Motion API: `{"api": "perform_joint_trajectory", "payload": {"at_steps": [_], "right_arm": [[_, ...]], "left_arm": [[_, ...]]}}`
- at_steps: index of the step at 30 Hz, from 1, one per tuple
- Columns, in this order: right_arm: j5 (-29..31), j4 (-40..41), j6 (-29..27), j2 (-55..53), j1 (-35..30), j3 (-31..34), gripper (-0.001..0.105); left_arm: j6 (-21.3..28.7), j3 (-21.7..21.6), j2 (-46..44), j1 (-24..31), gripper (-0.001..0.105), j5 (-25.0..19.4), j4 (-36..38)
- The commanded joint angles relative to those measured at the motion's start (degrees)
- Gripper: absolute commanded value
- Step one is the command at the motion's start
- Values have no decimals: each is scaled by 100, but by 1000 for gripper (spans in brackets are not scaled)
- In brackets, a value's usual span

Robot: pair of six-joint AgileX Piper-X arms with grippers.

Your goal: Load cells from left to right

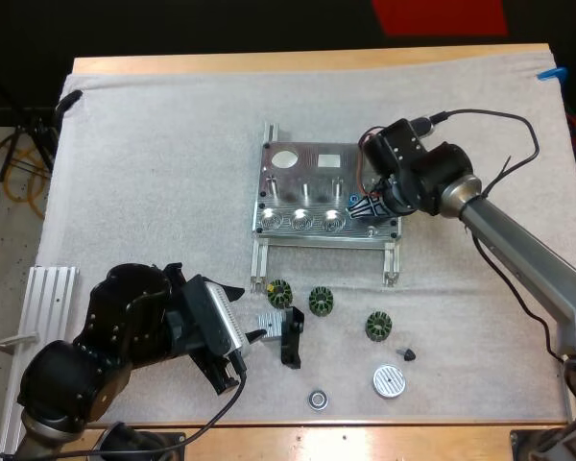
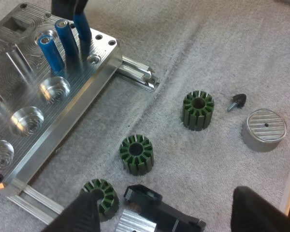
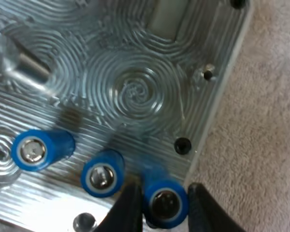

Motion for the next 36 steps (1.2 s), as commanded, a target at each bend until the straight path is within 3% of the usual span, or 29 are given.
{"api": "perform_joint_trajectory", "payload": {"at_steps": [1,14,23,36], "right_arm": [[-40,-56,27,-24,-14,2,20],[13,-50,52,-24,-14,24,20],[13,-135,427,-24,-14,496,20],[13,-517,429,-24,-14,441,23]], "left_arm": [[-79,-59,-29,-28,58,-13,22],[-79,-59,-29,-28,58,-13,22],[-79,-59,-29,-28,58,-13,22],[-79,-59,-29,-28,58,-13,22]]}}
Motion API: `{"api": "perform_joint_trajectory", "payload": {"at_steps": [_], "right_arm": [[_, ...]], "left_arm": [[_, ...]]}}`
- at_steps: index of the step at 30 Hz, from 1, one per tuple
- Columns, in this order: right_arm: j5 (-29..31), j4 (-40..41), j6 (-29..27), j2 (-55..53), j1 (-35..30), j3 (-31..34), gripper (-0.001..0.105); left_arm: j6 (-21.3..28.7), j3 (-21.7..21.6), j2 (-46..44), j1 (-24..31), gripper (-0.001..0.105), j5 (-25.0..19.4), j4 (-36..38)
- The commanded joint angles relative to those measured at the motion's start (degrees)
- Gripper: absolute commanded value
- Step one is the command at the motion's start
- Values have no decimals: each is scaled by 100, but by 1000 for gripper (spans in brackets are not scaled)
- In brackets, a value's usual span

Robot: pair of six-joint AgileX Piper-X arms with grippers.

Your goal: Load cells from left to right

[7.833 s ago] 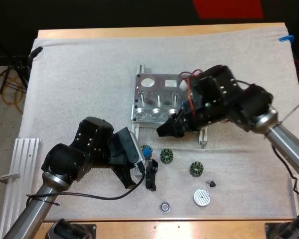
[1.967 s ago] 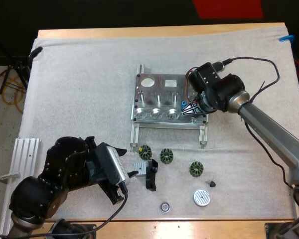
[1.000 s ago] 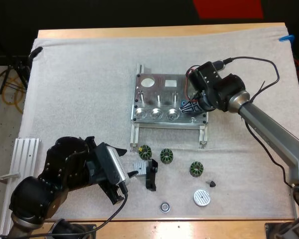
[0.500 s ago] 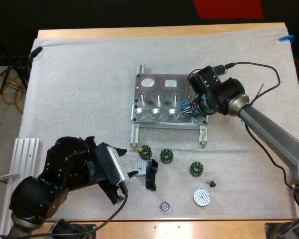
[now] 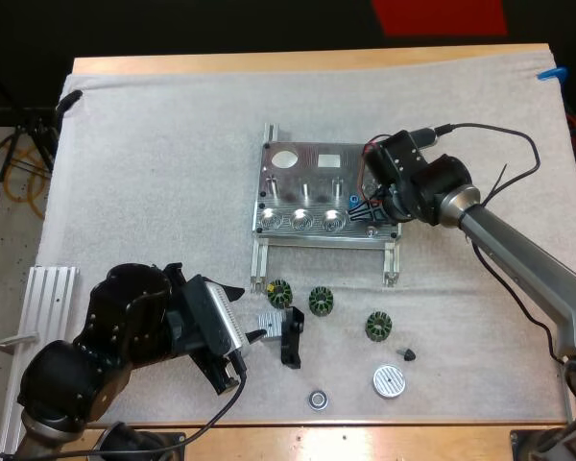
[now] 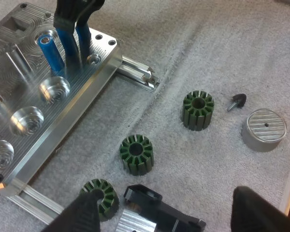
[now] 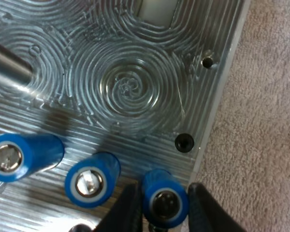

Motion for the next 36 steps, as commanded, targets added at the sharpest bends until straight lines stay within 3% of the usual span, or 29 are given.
{"api": "perform_joint_trajectory", "payload": {"at_steps": [1,5,8,28,30,32,36], "right_arm": [[-7,-14,20,-4,-18,-45,30],[-7,-6,20,-17,-18,-187,59],[-7,-10,6,-62,-18,-305,70],[-7,-23,-149,-1371,52,-430,70],[-7,-36,-150,-1499,78,-430,70],[-7,-115,-255,-1608,76,-430,70],[-7,-160,-806,-1619,-21,-430,70]], "left_arm": [[-79,-59,-29,-28,58,-13,22],[-79,-59,-29,-28,58,-13,22],[-79,-59,-29,-28,58,-13,22],[-79,-59,-29,-28,58,-43,-335],[-190,-59,-16,-5,58,-249,-572],[-443,-59,62,108,58,-745,-982],[-470,-59,335,495,58,-826,-1564]]}}
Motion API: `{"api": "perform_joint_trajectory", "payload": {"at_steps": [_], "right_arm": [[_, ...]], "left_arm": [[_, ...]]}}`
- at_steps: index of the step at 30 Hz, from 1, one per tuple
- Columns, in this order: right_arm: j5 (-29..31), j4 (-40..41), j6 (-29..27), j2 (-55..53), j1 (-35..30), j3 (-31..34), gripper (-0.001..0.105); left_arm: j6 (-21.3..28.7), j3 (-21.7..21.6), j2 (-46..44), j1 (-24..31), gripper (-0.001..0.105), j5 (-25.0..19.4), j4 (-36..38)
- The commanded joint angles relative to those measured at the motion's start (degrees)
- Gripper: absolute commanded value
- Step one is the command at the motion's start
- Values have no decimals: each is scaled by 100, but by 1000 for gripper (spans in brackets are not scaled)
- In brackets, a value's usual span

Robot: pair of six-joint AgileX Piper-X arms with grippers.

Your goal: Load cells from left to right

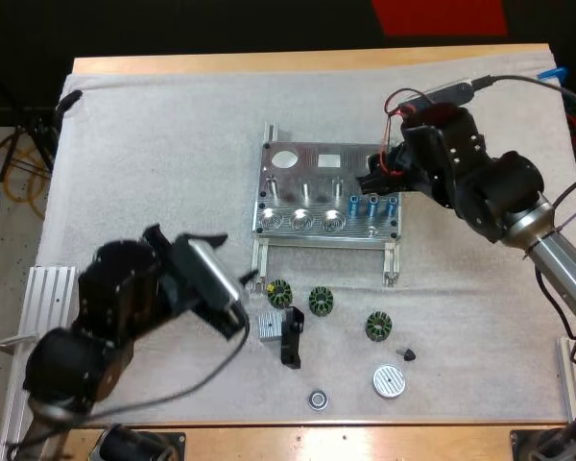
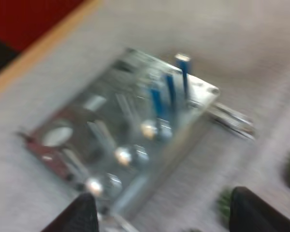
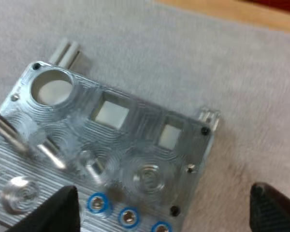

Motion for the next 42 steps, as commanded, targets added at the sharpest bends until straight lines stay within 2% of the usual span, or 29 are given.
{"api": "perform_joint_trajectory", "payload": {"at_steps": [1,6,10,14,20,25,30,34,40,42], "right_arm": [[-12,-23,-208,-19,-93,-37,70],[-24,-109,-208,-31,-637,-37,70],[-24,-107,-208,-129,-1117,-37,70],[-55,-107,-323,-404,-1695,-37,70],[-500,10,-561,-965,-2480,-25,70],[-541,115,-809,-1708,-2985,217,70],[-541,130,-808,-2557,-3102,724,70],[-557,130,-808,-3415,-3061,1131,70],[-615,130,-808,-4567,-3061,1773,70],[-874,130,-808,-5068,-3061,2075,70]], "left_arm": [[-106,-52,166,165,58,-101,-354],[-221,-91,642,862,58,-101,-879],[-295,-254,806,1110,58,-153,-945],[-439,-464,823,1341,58,-408,-1038],[-481,-731,823,1792,58,-409,-1012],[-479,-943,736,2093,58,-497,-629],[-479,-977,170,2117,58,-616,-402],[-479,-931,-539,2117,58,-619,145],[-479,-449,-1959,2117,58,-619,631],[-479,-207,-2581,2117,58,-619,799]]}}
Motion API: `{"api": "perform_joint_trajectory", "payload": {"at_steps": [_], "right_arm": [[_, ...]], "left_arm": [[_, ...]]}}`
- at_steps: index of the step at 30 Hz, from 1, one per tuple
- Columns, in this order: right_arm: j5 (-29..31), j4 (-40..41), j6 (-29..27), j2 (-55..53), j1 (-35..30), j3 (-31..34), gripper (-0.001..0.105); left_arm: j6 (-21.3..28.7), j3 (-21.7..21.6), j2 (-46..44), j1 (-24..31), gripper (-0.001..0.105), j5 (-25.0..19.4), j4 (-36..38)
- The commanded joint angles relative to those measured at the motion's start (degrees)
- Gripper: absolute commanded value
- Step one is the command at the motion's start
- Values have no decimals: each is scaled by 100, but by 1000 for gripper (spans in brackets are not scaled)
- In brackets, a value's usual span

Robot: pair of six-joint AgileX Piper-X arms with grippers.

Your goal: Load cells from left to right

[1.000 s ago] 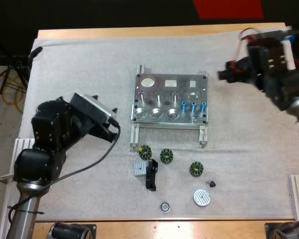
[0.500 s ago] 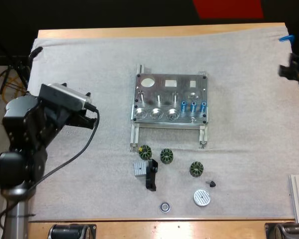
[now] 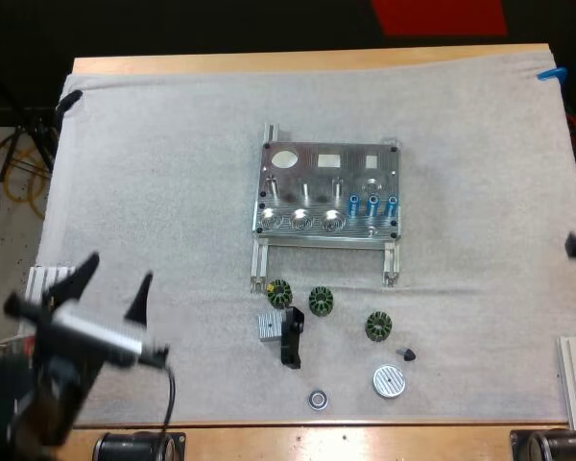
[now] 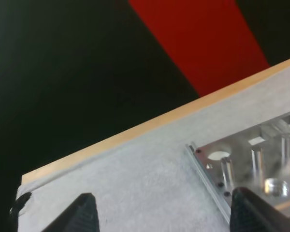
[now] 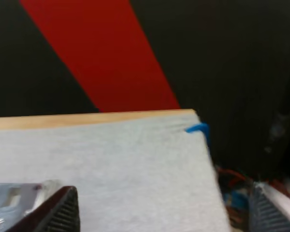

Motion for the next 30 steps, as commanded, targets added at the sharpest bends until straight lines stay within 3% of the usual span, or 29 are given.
{"api": "perform_joint_trajectory", "payload": {"at_steps": [1,6,12,17,24,30], "right_arm": [[-264,-17,-89,-289,3,168,70],[-1023,4,-26,-1367,3,919,70],[-1012,6,139,-2518,3,1545,70],[-1012,6,294,-3437,3,1831,70],[-915,359,370,-3679,-8,1936,70],[-932,555,392,-3692,-8,2364,70]], "left_arm": [[-70,129,-351,2,58,-57,122],[-70,612,-1590,2,58,-57,746],[-91,764,-2683,2,58,-57,1330],[-340,690,-2655,22,58,-158,1958],[-419,988,-2674,22,58,-188,1484],[-419,1641,-2663,22,58,-188,771]]}}
